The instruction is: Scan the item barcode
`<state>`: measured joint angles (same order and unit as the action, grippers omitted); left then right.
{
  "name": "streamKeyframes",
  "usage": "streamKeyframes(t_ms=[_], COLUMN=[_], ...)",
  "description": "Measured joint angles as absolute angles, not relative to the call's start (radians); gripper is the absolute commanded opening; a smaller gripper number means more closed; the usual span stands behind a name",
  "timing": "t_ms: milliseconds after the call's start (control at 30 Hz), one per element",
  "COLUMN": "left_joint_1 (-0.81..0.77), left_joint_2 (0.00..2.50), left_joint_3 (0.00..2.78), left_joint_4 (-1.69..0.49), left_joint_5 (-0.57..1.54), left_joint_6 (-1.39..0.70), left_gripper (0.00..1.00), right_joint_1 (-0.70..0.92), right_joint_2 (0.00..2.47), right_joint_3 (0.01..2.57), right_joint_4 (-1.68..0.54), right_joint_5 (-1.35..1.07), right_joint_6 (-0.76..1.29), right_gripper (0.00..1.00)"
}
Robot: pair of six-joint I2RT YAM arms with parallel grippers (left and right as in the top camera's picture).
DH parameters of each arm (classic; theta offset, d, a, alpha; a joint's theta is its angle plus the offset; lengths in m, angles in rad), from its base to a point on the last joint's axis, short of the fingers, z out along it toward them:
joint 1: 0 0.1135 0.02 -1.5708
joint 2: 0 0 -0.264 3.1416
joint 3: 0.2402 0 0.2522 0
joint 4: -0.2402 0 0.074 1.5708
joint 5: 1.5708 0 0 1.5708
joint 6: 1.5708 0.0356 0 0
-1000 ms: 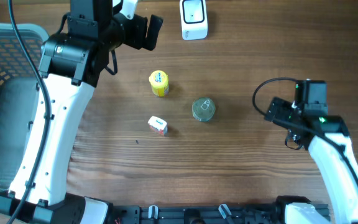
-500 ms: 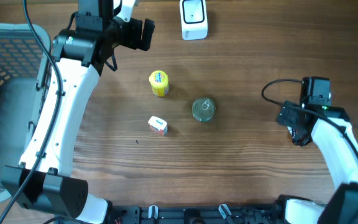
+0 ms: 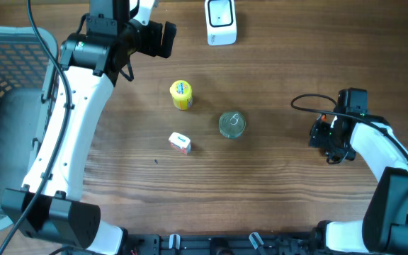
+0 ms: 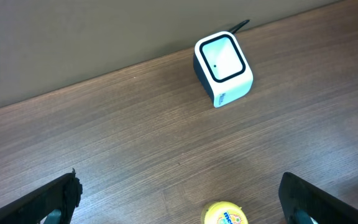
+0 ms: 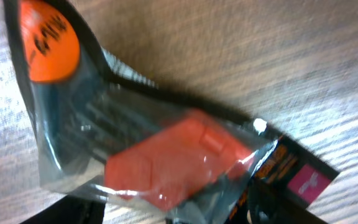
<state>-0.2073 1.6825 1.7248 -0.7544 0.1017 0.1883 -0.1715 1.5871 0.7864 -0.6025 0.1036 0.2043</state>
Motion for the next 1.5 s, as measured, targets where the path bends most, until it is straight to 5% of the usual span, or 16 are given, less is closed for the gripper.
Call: streamKeyframes(t_ms=[100,200,367,733,1067,1500], left_joint_1=[-0.207,-0.207,-0.207,-0.207,-0.207,-0.282], left_joint_2=[1.682,1.682,1.682,1.682,1.682,1.682], left_joint_3=[1.725,1.725,1.725,1.725,1.725,1.725], left_joint_4=[-0.757,-0.761,-0.770,-0.782,-0.781,-0.782], left_joint_5=[0.102,0.102,0.102,0.102,0.102,0.129], left_joint_6=[0.188,0.188,0.188,0.188,0.185,0.151], left_gripper=[1.00,1.00,1.00,1.00,1.00,1.00], right_joint_1=[-0.171,-0.171,-0.171,-0.171,-0.202,-0.839], right_joint_2=[1.588,1.588,1.588,1.600,1.606,1.629], right_joint_3=[0.786,0.786,0.786,0.804,0.805,0.848], right_joint_4=[-0.541,-0.432,-0.422,-0.436,-0.286,0.067], right_joint_5=[0.128,0.139,0.141,0.197,0.218,0.191], right_joint_6=[0.168,0.066,-0.051,-0.051,0.091,0.104], right_gripper=[1.00,0.96,0.54,0.05,0.05,0.11])
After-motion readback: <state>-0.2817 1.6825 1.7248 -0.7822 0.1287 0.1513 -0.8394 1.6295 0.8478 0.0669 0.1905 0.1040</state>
